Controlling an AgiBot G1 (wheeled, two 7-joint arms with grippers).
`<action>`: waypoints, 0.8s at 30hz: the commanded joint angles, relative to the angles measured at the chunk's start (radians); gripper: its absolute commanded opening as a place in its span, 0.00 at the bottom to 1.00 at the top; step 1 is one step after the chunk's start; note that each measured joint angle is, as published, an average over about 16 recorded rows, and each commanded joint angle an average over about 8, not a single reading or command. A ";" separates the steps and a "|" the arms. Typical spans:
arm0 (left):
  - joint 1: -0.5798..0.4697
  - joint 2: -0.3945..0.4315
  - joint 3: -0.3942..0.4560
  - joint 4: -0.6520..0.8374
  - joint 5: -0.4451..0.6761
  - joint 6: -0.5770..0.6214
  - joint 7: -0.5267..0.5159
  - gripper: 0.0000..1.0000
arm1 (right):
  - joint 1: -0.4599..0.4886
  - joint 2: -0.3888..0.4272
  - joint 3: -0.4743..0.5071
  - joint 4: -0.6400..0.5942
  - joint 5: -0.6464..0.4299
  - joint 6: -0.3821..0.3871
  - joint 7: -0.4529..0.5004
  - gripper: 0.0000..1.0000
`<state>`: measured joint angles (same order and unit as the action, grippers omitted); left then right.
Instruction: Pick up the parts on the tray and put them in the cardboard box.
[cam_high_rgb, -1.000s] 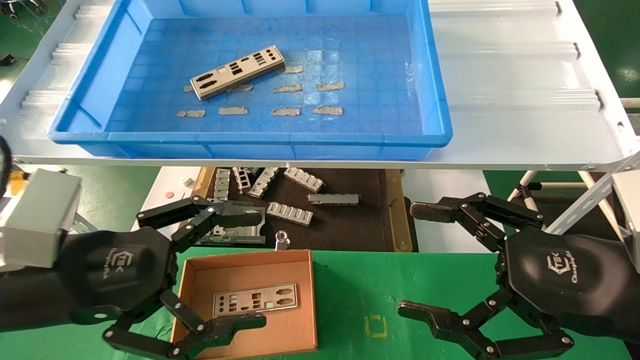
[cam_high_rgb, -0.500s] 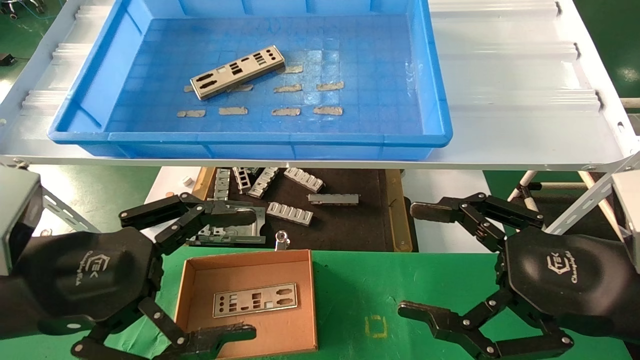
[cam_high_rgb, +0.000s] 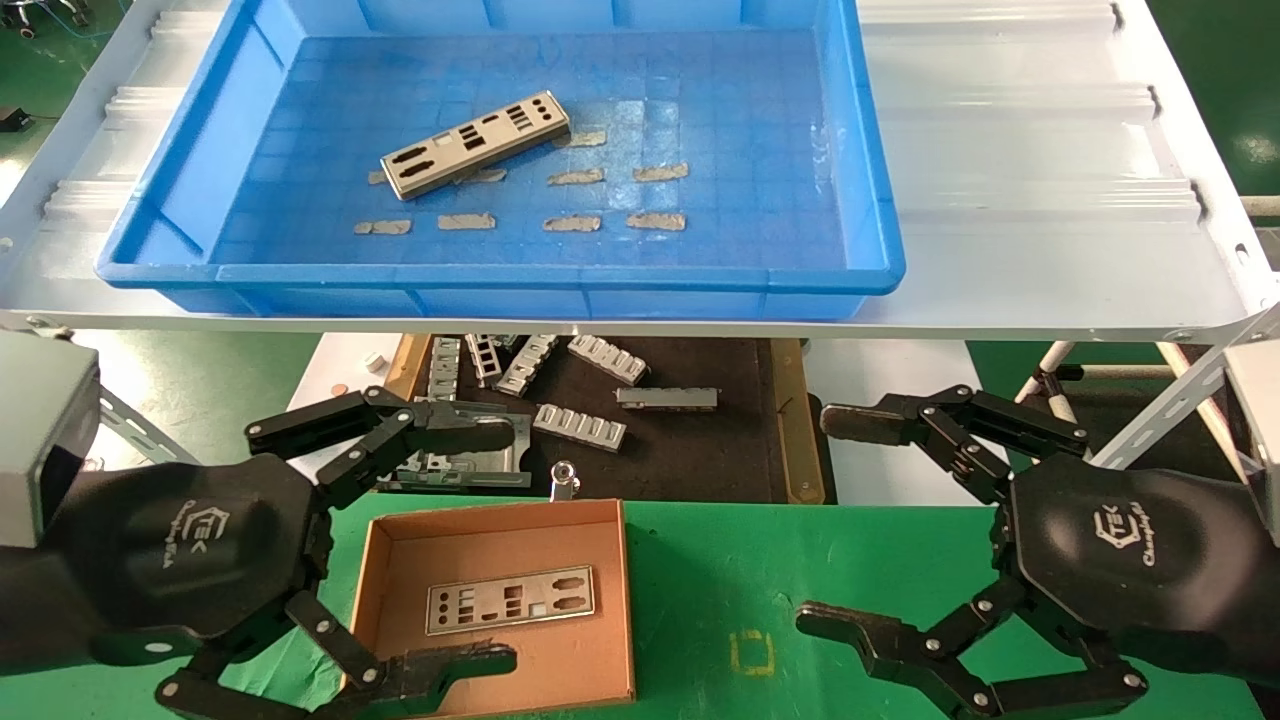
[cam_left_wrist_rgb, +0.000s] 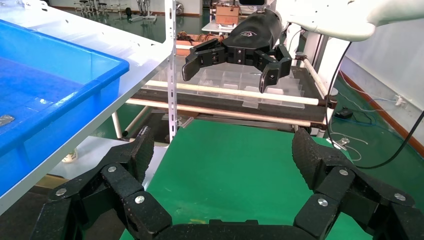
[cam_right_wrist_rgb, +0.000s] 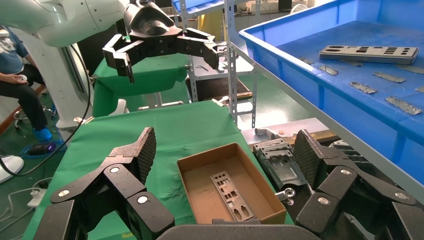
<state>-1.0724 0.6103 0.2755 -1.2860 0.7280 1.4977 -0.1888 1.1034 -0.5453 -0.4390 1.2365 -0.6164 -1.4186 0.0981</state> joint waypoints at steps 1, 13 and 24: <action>-0.001 0.000 0.001 0.001 0.001 -0.001 0.000 1.00 | 0.000 0.000 0.000 0.000 0.000 0.000 0.000 1.00; -0.002 0.001 0.004 0.002 0.002 -0.002 0.001 1.00 | 0.000 0.000 0.000 0.000 0.000 0.000 0.000 1.00; -0.002 0.001 0.005 0.002 0.003 -0.003 0.002 1.00 | 0.000 0.000 0.000 0.000 0.000 0.000 0.000 1.00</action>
<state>-1.0746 0.6113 0.2802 -1.2836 0.7311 1.4949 -0.1871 1.1034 -0.5453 -0.4390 1.2365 -0.6164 -1.4186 0.0981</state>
